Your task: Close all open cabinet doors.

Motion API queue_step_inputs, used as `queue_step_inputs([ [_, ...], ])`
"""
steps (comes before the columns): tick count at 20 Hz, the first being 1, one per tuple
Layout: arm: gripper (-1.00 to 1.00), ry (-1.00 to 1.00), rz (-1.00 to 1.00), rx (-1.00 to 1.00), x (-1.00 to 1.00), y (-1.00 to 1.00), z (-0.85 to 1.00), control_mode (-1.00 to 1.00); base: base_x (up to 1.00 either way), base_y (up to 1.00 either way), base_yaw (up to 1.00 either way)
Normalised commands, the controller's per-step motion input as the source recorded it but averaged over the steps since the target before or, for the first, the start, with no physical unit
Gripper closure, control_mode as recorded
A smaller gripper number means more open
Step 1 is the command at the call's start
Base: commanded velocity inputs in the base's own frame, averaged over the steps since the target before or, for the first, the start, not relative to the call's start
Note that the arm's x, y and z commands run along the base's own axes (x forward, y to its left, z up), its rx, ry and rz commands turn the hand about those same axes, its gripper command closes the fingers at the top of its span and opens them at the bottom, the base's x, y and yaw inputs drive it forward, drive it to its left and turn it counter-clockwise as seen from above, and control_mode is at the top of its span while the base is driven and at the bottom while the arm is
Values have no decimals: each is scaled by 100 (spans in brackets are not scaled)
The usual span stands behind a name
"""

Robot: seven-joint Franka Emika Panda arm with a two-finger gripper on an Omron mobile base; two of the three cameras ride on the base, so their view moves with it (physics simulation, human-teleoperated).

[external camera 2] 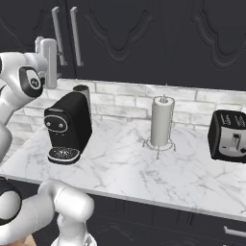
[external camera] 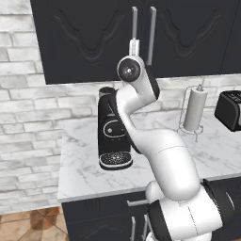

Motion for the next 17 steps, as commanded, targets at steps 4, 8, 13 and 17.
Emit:
queue_step_inputs([
  [4, -100, 0, 0, 0, 38, 0, -5, -100, 0, 0, 0],
  [8, -100, 2, 0, 0, 41, 0, -9, -100, 0, 0, 0],
  [13, -100, 1, 0, 0, 23, 0, -10, -100, 0, 0, 0],
  [17, -100, 0, 0, 0, -27, -7, -11, -100, 0, 0, 0],
])
